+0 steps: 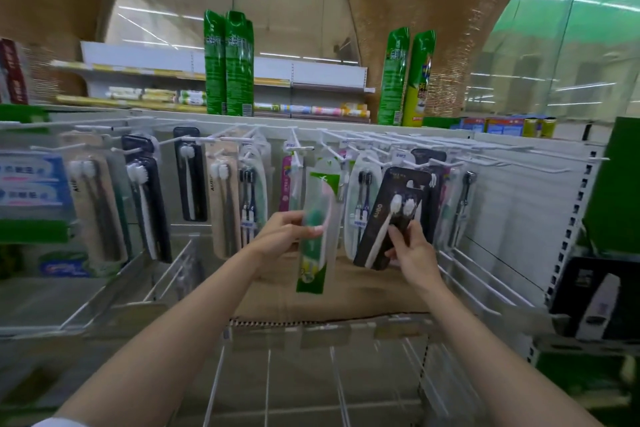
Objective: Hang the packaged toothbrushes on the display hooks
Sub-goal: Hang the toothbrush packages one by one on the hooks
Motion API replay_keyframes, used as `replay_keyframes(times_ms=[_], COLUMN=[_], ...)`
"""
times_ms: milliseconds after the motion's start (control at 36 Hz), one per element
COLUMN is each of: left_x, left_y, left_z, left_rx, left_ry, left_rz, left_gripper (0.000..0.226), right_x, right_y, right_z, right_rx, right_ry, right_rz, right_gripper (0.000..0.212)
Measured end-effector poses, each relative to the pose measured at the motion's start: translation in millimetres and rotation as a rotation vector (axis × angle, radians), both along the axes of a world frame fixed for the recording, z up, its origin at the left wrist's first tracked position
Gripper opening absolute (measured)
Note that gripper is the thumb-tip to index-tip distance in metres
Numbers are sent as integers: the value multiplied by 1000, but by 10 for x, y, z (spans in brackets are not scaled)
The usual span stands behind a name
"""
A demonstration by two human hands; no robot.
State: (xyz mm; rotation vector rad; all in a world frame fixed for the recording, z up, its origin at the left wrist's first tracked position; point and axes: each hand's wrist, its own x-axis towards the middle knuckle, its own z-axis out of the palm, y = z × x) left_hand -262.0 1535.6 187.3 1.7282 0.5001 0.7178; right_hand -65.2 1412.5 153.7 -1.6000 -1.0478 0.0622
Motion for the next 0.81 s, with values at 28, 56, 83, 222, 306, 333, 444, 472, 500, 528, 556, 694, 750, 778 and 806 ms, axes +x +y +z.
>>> replay_keyframes(times_ms=[28,56,83,222,306,333,444,472,500,528,556,694,750,778,806], left_x=[-4,-16,-30,-151,-204,-209,-192,-185,-180,-171,-160,-51,-3,14,26], left_y=[-4,-2,1,6,1,-2,-6,-12,-15,-9,-8,44,68,76,94], left_z=[-13,-30,-49,-96,-92,-92,-94,-95,-100,-110,-118,-60,4,38,64], left_rx=[-4,-6,-10,-71,-56,-47,-44,-38,-37,-47,-59,-80,-87,-86,-78], left_ry=[-6,-13,-27,-167,-184,-176,-149,-131,-109,-93,-79,4,26,35,46], left_rz=[-5,-7,-7,47,99,123,203,216,233,251,265,370,411,427,444], left_gripper=[19,20,20,14,13,12,11,10,10,12,13,17,13,13,14], right_x=[5,9,4,-71,-107,-122,-198,-223,-243,-257,-270,-324,-369,-391,-412], right_y=[-12,-16,-20,-30,6,20,81,91,98,109,117,115,106,104,103], right_z=[-3,-11,-16,-15,-18,-15,9,19,29,36,39,52,60,64,69], right_rx=[-8,-14,-23,-12,-7,-7,-36,-36,-38,-41,-49,-99,-103,-110,-119], right_ry=[-16,-29,-39,-1,7,6,-20,-20,-24,-35,-52,-139,-167,-178,-182], right_rz=[-3,-7,-8,69,99,105,152,166,172,172,166,199,206,208,215], right_gripper=[16,19,22,25,19,17,11,12,16,19,19,13,16,18,17])
